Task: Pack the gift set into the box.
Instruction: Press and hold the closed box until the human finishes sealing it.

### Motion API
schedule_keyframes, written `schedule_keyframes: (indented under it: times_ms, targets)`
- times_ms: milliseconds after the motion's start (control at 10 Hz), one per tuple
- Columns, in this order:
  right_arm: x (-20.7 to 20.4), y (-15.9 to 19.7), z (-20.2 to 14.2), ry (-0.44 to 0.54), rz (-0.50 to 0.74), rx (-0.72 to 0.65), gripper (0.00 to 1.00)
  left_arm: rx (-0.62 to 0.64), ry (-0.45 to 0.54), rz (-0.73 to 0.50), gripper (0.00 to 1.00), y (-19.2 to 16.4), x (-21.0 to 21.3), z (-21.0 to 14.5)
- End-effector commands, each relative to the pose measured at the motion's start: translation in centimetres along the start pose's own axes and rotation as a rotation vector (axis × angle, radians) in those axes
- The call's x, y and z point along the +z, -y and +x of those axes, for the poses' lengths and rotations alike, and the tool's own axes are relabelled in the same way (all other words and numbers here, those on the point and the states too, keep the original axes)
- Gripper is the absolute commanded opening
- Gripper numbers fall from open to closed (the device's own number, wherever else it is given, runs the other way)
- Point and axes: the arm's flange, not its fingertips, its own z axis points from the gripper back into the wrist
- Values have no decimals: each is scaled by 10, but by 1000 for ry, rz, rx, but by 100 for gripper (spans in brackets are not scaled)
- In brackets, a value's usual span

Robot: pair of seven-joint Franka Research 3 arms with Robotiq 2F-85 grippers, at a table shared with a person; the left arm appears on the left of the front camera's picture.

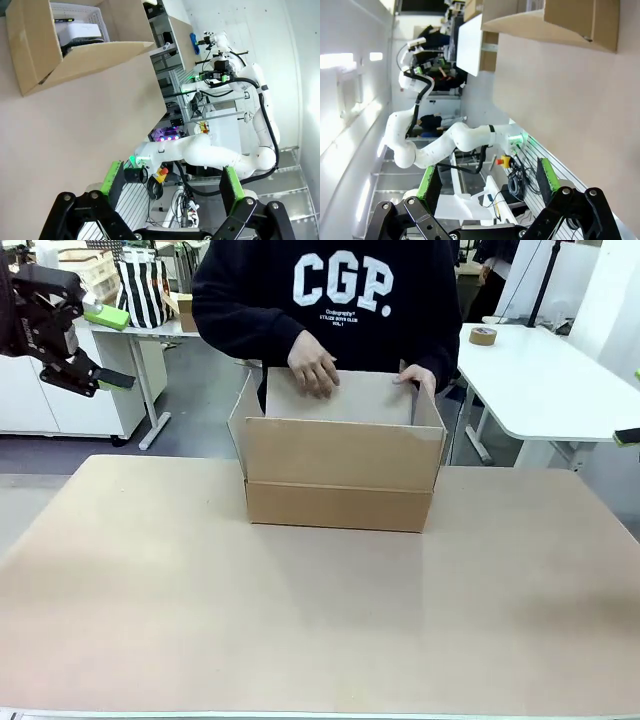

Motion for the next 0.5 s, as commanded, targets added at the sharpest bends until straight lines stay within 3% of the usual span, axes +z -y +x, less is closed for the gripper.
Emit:
schedule_keyframes:
  times_ms: [0, 400]
  targets:
    - [1, -5, 0, 7, 21, -11, 100, 12, 3, 0, 100, -2, 3, -1]
    - [1, -5, 0, 7, 21, -11, 100, 12, 3, 0, 100, -2, 3, -1]
